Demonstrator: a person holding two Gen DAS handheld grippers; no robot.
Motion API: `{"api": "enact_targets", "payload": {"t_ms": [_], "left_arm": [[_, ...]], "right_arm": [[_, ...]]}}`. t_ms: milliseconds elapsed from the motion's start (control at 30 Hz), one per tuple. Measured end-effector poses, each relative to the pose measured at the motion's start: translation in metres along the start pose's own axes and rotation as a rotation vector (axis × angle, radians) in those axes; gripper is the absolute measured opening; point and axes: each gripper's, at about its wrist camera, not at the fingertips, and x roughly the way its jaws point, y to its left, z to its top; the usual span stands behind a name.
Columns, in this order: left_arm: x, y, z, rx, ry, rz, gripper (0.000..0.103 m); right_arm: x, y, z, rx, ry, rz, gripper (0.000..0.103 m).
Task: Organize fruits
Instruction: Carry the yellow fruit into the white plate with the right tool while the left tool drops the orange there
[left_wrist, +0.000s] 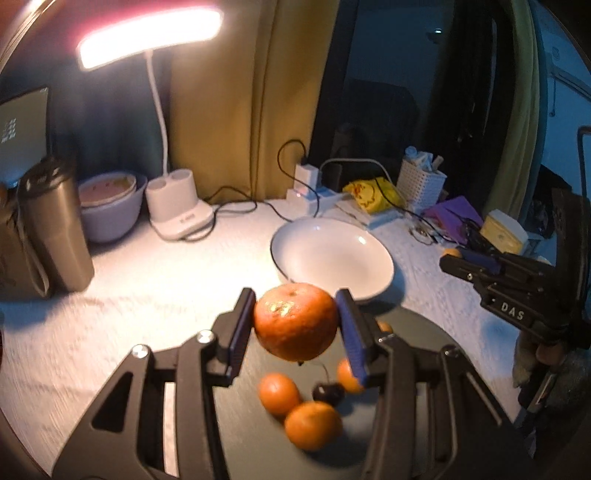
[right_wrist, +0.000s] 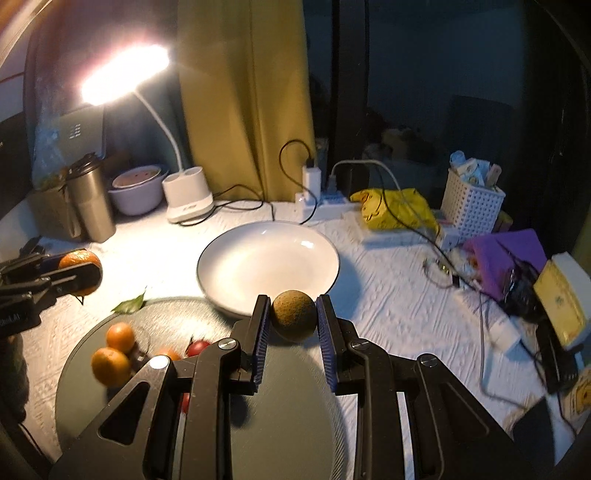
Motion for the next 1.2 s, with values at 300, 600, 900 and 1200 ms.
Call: {"api": "enact_targets", "payload": {"t_ms": [300, 600, 900, 1200], "left_arm": [[0.034, 0.002, 0.033, 0.019, -0.023, -0.027, 0.046], [0.088, -0.004, 0.047, 0.059, 0.066, -0.056, 0.046], [0.142, -0.015, 0.052, 0.1, 0.17, -0.083, 0.046], [0.163, -0.014, 0.053, 0.082, 0.25, -0.103, 0.047]], "right_arm": [[0.024, -0.01, 0.027, -0.017, -0.037, -0.004, 0.027], [0.067, -0.015, 0.049, -0.035, -0.038, 0.015, 0.027], [0.121, -0.017, 0.051, -0.002, 0.029, 0.064, 0.027], [0.147, -0.019, 0.043, 0.026, 0.093, 0.078, 0.027]]}}
